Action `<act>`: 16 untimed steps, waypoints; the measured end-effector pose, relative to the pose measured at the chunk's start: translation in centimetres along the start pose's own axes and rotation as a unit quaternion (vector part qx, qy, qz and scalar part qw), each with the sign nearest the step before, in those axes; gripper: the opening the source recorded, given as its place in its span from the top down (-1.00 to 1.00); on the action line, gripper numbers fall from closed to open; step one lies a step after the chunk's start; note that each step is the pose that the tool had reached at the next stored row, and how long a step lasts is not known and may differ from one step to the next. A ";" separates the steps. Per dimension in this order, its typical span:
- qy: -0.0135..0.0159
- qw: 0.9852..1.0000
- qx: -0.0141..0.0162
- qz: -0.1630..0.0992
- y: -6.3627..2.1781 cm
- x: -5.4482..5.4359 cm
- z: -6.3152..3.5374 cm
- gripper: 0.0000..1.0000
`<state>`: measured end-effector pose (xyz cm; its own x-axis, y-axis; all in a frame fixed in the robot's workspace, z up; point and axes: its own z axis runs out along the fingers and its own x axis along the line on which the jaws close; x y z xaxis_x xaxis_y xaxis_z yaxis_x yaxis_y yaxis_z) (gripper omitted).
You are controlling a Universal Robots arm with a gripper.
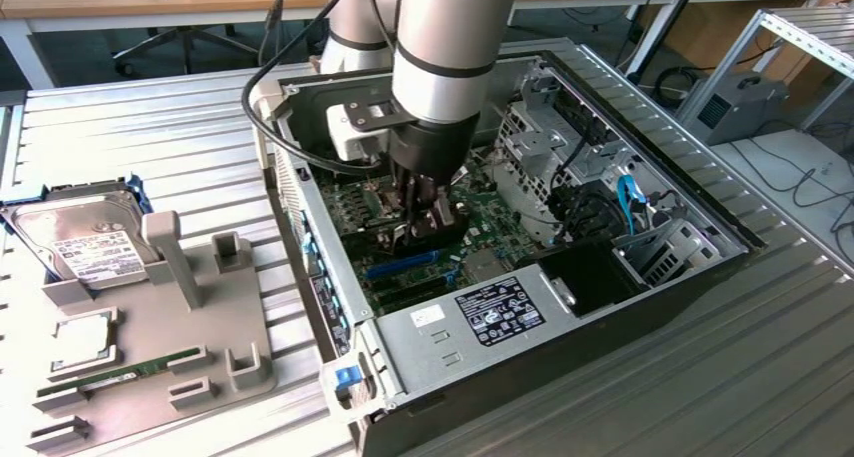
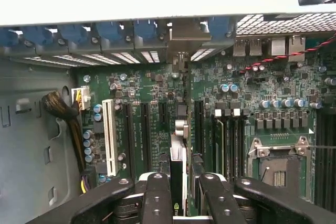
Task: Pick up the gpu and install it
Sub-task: 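Insert the gpu into the slot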
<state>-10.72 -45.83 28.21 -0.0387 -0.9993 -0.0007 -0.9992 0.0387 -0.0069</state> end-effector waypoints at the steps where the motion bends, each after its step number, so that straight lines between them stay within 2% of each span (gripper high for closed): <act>1: 0.000 1.000 0.000 0.000 0.00 0.0 0.32 0.48; 3: 0.000 1.000 0.000 0.000 0.01 0.0 0.96 0.48; 16: 0.000 1.000 0.000 -0.004 0.01 0.0 1.33 0.48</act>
<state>-10.72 -45.80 26.88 -0.0301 -0.9995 -0.0005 -0.9995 0.0301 -0.0069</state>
